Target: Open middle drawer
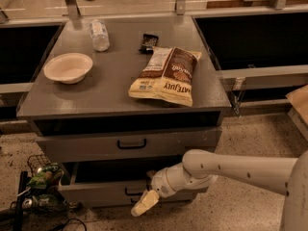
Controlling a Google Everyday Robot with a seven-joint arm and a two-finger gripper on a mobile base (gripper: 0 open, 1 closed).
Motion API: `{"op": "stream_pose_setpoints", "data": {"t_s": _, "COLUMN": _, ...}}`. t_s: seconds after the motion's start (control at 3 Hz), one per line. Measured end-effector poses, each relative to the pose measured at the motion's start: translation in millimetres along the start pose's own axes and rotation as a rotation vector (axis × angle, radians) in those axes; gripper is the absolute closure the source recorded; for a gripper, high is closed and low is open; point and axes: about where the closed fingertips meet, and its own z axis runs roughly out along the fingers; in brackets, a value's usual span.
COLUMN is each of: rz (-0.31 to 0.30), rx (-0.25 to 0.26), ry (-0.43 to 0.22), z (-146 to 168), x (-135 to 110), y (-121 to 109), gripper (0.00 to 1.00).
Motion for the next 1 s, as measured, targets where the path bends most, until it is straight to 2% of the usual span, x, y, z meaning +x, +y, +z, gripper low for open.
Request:
{"op": "stream_pose_setpoints", "data": {"t_s": 0.67, "rz": 0.006, "rx": -0.024, "ry": -0.037, "z": -5, "x": -4, "y": 6, "gripper": 0.00}}
{"op": "stream_pose_setpoints", "data": {"t_s": 1.0, "rz": -0.011, "rx": -0.065, "ry": -0.071, "z": -11, "x": -10, "y": 17, "gripper": 0.00}}
